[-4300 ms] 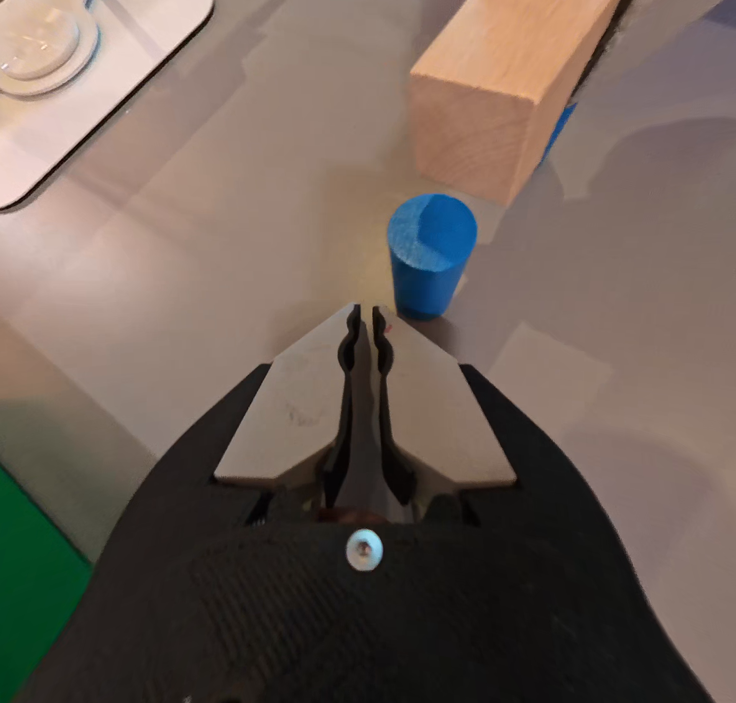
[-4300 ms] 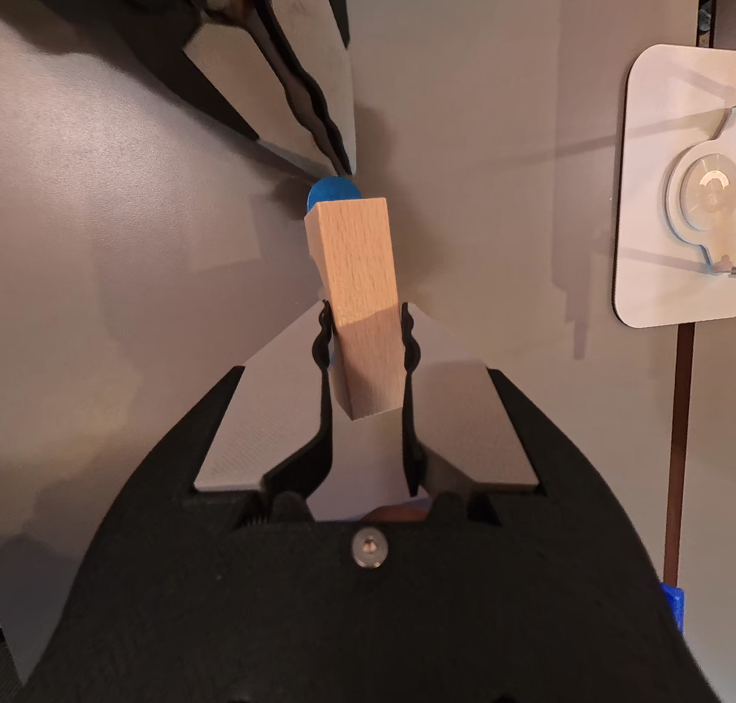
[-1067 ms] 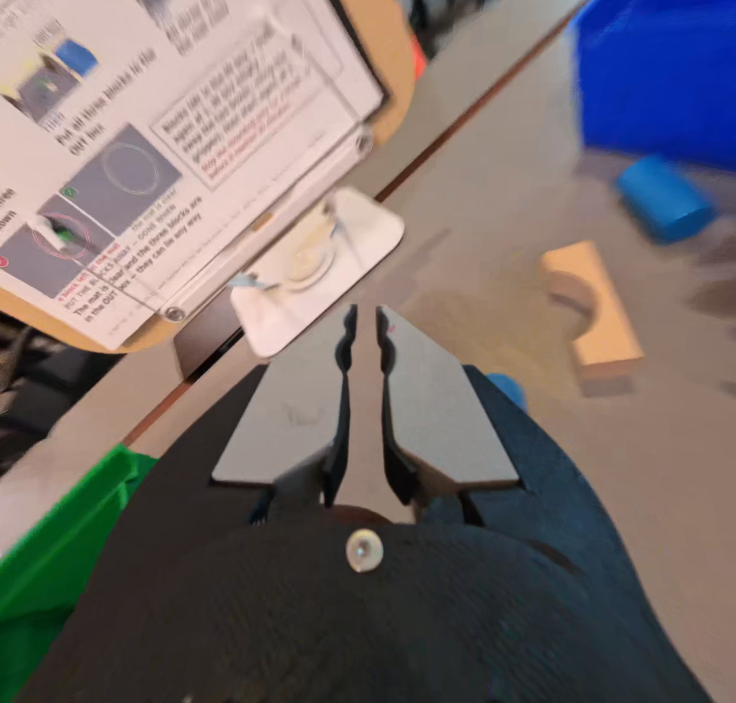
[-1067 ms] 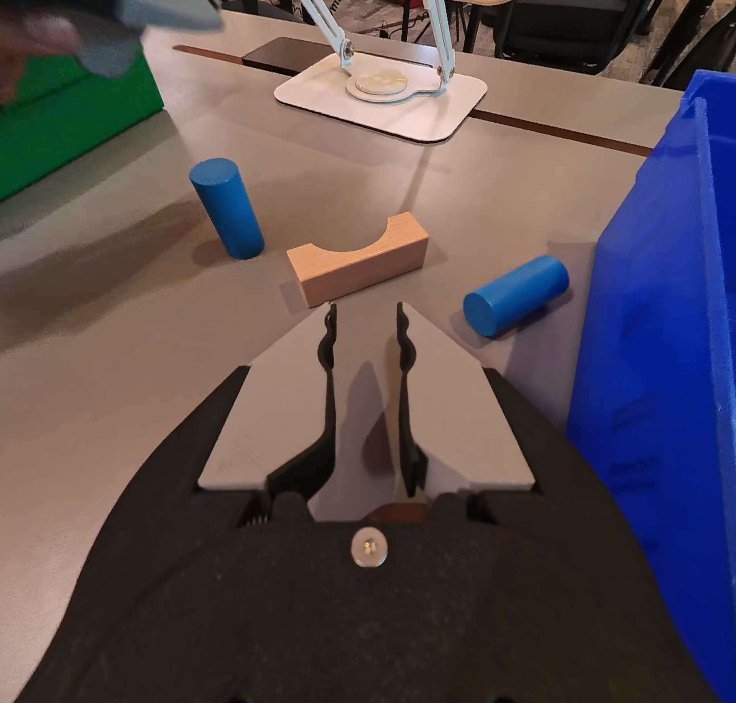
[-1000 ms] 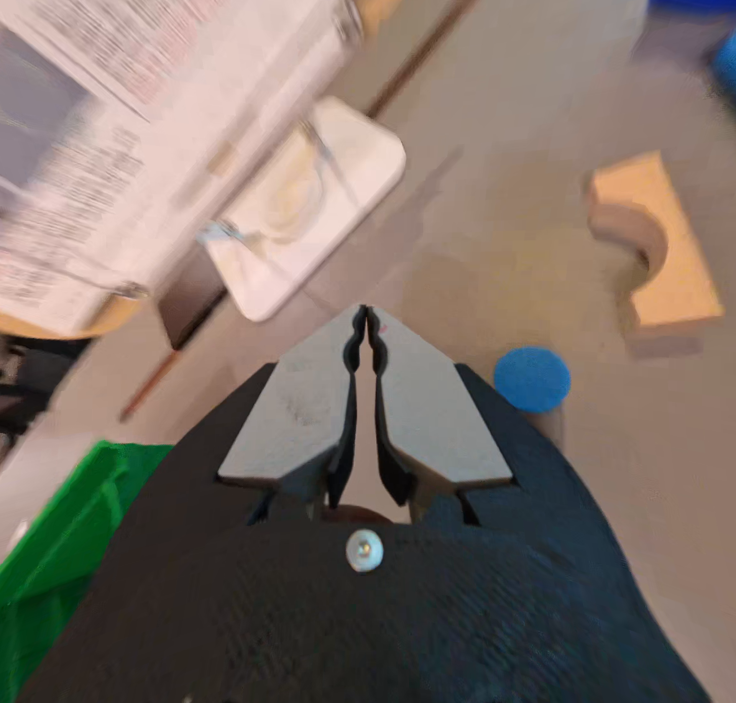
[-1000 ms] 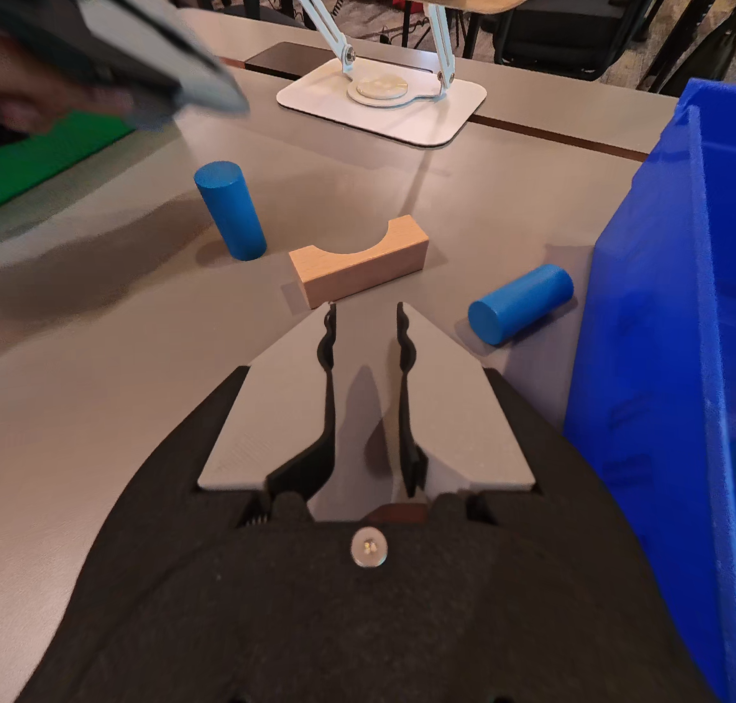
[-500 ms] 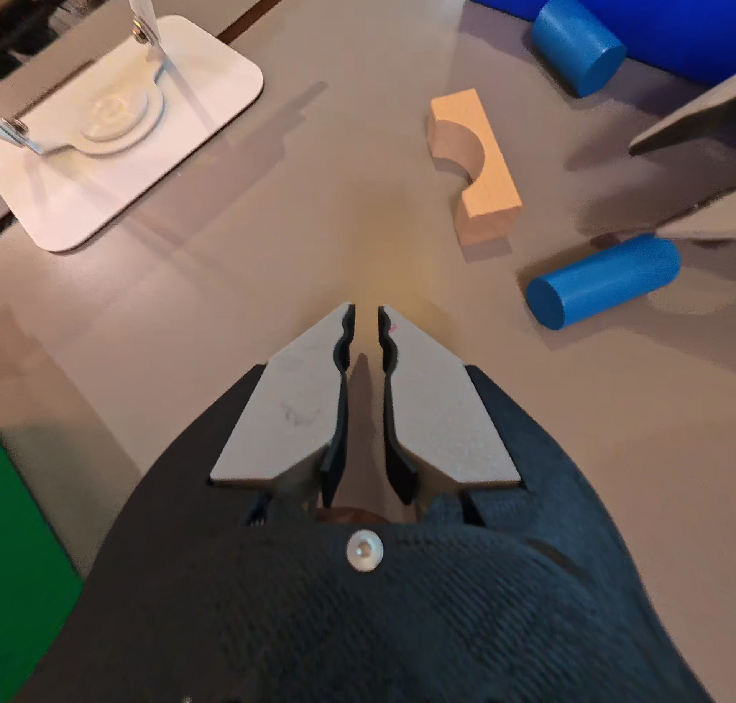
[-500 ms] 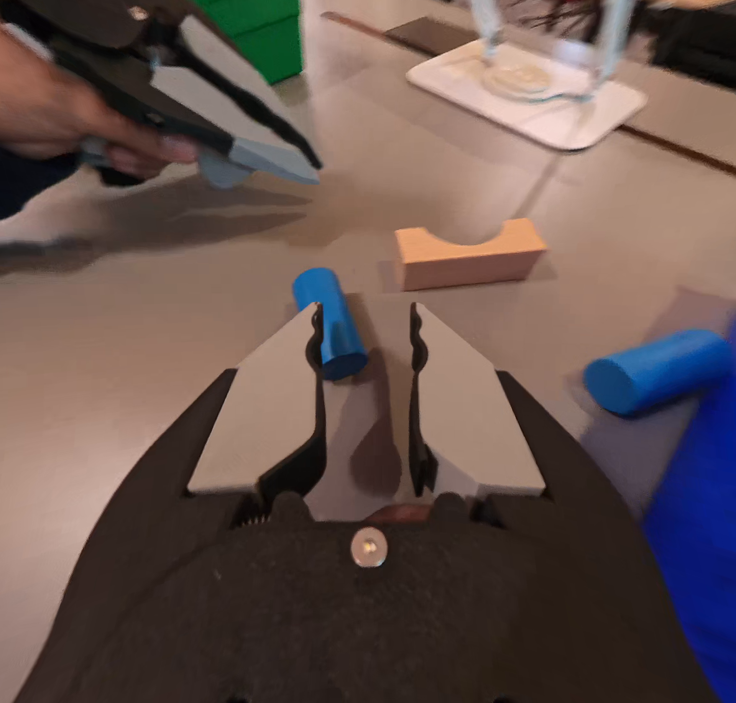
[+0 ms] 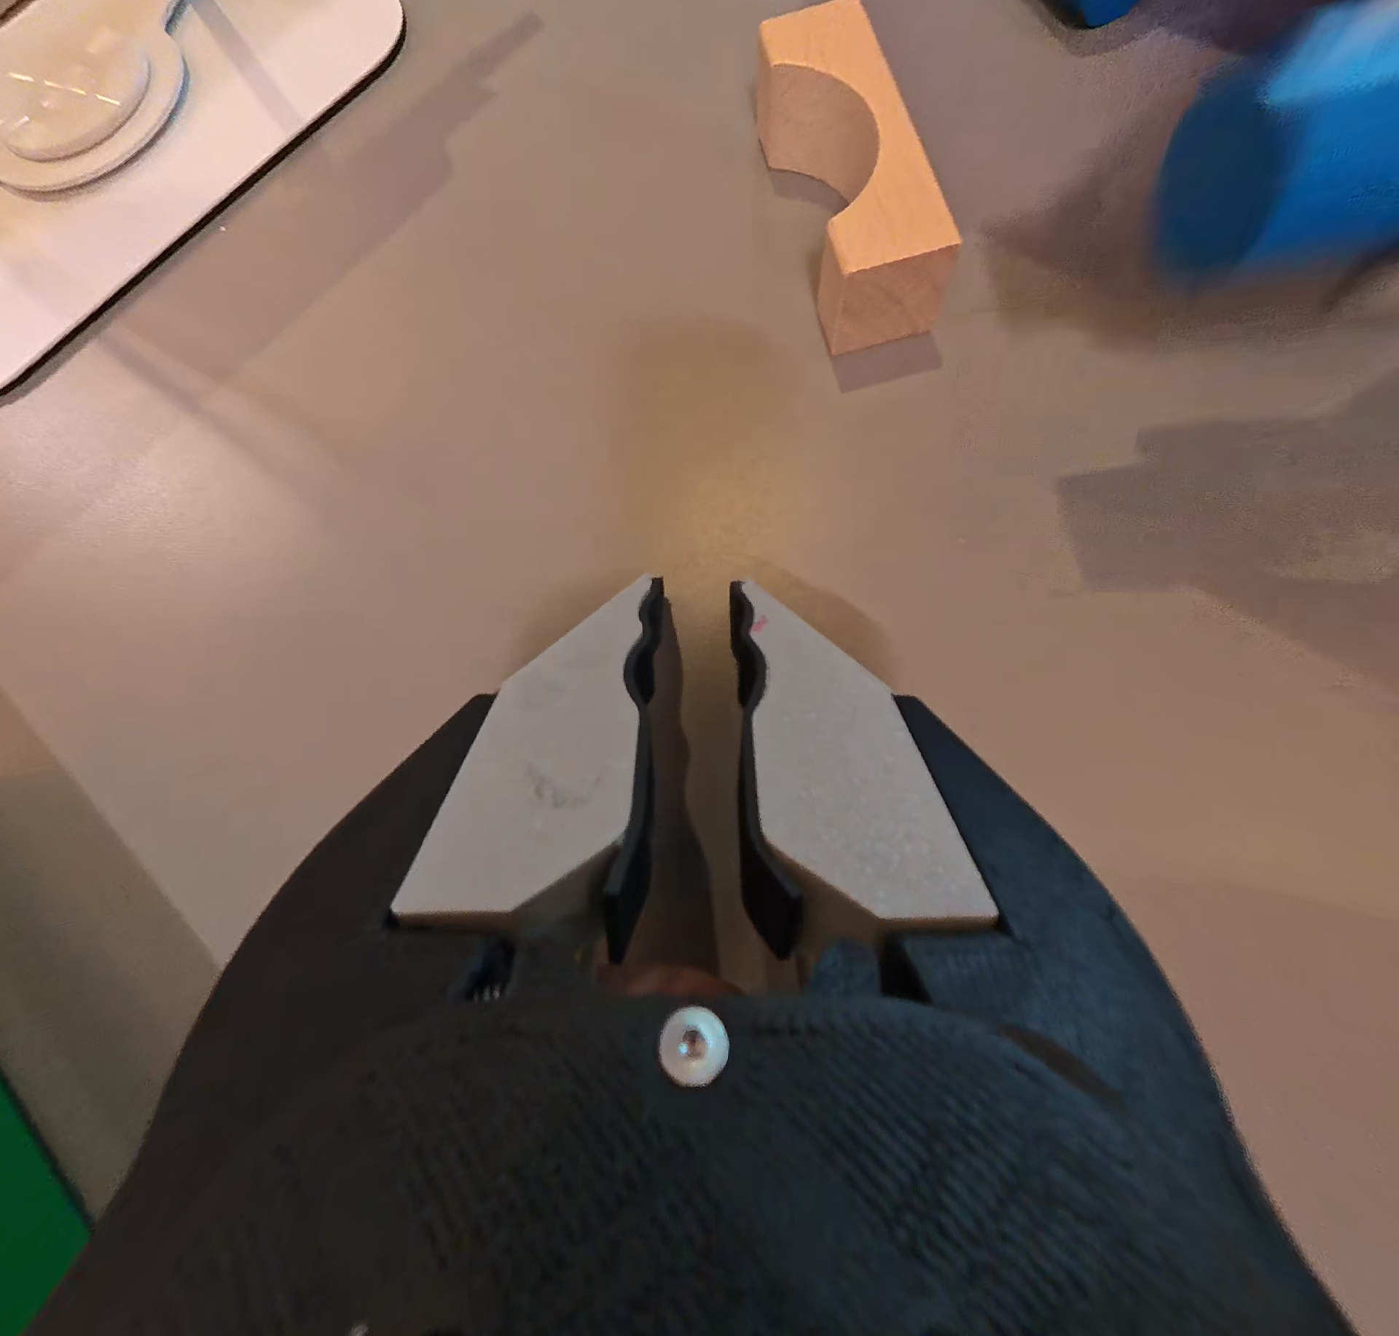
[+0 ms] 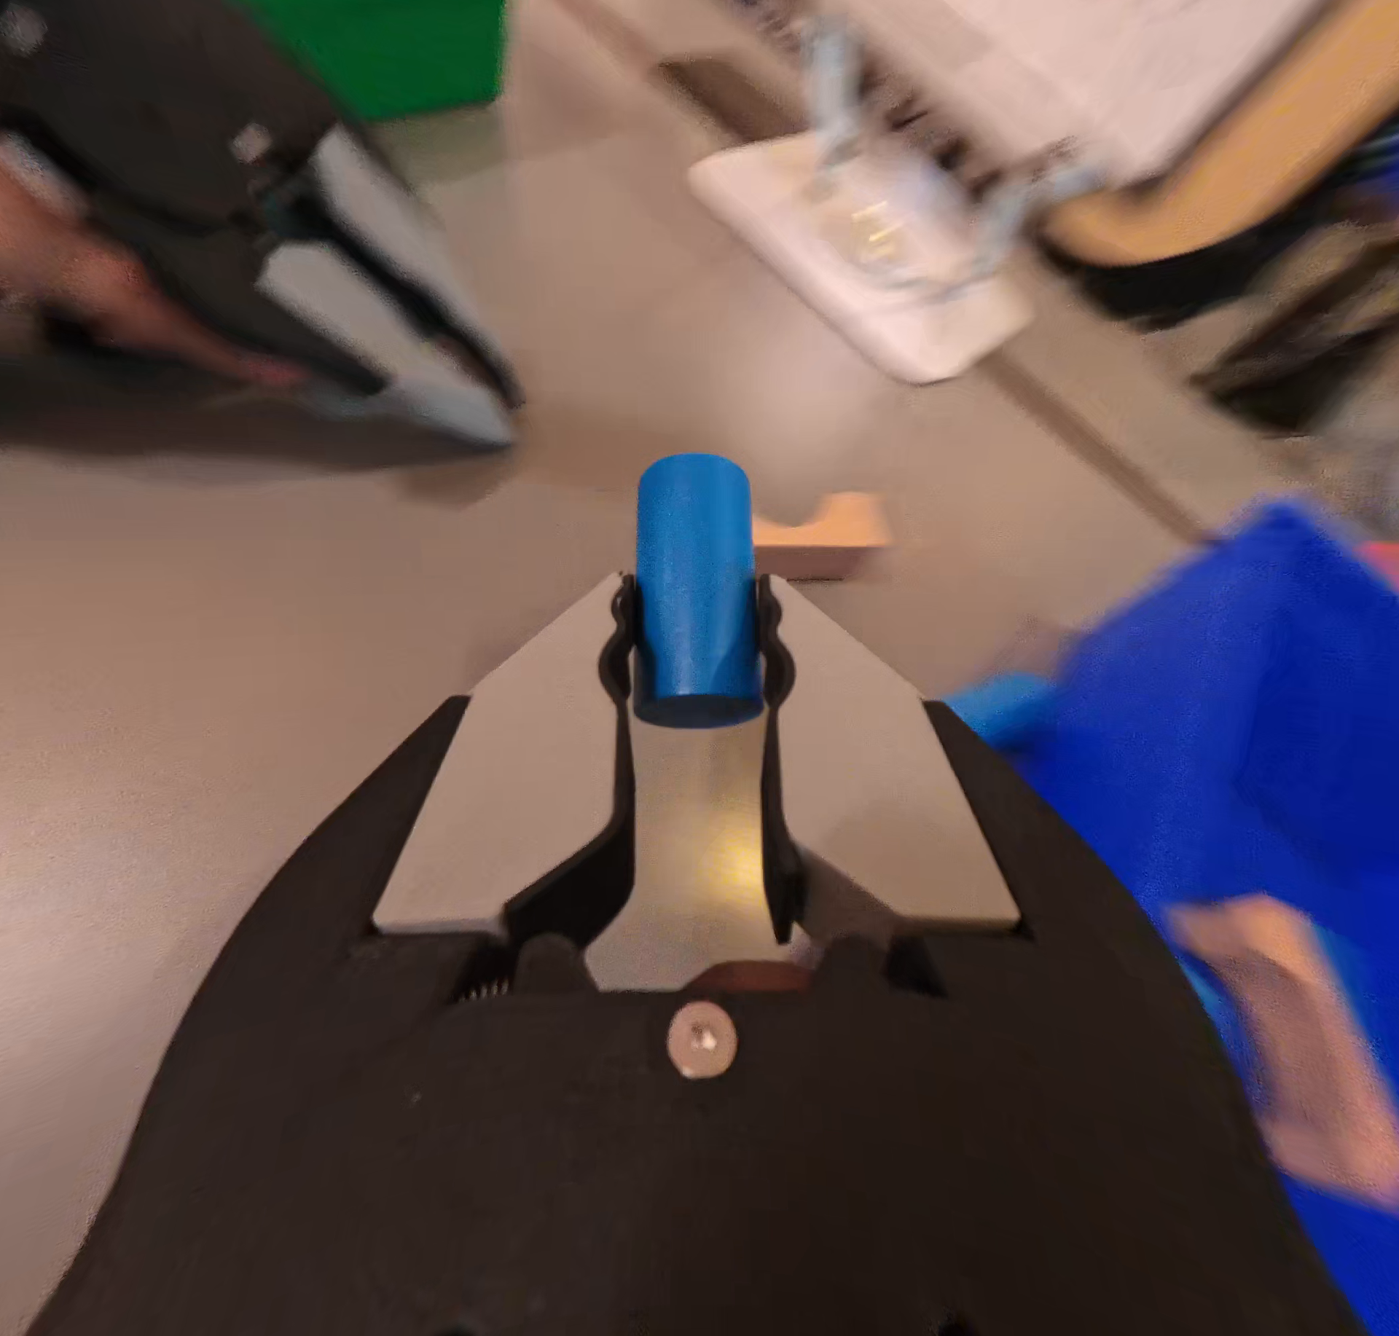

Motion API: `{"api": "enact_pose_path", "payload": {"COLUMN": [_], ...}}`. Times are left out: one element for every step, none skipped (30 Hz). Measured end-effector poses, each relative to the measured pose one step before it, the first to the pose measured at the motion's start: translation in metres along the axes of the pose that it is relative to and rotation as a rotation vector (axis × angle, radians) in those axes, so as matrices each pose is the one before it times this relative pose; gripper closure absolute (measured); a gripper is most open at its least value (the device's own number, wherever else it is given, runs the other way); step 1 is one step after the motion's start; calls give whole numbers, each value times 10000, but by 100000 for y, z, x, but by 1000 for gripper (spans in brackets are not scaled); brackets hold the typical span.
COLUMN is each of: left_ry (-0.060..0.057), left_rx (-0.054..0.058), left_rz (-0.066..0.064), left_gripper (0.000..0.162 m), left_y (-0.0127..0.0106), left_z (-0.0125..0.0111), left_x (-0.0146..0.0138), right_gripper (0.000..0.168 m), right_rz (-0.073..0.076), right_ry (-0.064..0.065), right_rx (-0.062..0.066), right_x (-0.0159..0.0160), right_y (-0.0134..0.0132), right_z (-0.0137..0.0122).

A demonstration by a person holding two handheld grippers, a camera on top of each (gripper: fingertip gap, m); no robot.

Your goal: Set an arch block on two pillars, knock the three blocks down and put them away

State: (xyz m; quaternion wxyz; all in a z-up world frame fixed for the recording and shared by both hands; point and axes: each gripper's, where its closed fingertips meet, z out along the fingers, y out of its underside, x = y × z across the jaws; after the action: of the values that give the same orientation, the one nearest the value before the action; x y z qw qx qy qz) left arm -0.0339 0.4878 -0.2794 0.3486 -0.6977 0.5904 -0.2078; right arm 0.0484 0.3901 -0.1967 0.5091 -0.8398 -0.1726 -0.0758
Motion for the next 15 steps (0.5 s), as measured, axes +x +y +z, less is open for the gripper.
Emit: {"api": "enact_pose_path", "payload": {"left_ry": [-8,-1,1,3,-7,-21,-25,-33,-44,-33,-13,5,16,23,27], "left_rx": [3,4,2,0,0,2,4,2,0,2,2,-1,-3,-2,-1], "left_rz": [58,46,32,32,43,56,63,59,46,28,3,-20,-34,-35,-27], "left_gripper": [148,149,149,150,150,150,151,151,151,151,151,151,151,151,151], "left_y": [-30,-47,-45,-43,-29,-32,-21,-20,2,-2,4,1,-5,2,-6], "left_z": [33,53,40,41,25,23,19,6,5,0,6,7,4,11,19], "left_x": [92,94,93,87,70,52,60,39,1,-4,-9,-7,-4,8,10], "right_gripper": [139,139,139,139,139,138,138,139,138,130,126,127,130,132,132], "right_rz": [61,239,425,577,640,482,166,14,142,215,176,123,106,80,-7], "right_ry": [1116,876,429,13,-81,117,182,94,8,-53,35,152,188,187,95], "right_rx": [328,115,-289,-780,-1131,-1030,-693,-494,-472,-464,-48,444,611,592,513], "right_x": [2882,3164,2892,2389,2087,2061,1687,1083,607,244,125,96,47,-24,-264], "right_y": [-851,-362,442,1429,2176,2168,1733,1416,1330,1077,245,-595,-1067,-1305,-1398], "right_z": [-2080,-1616,-875,-102,504,946,1220,1347,1246,848,210,-447,-851,-1004,-1014]}}
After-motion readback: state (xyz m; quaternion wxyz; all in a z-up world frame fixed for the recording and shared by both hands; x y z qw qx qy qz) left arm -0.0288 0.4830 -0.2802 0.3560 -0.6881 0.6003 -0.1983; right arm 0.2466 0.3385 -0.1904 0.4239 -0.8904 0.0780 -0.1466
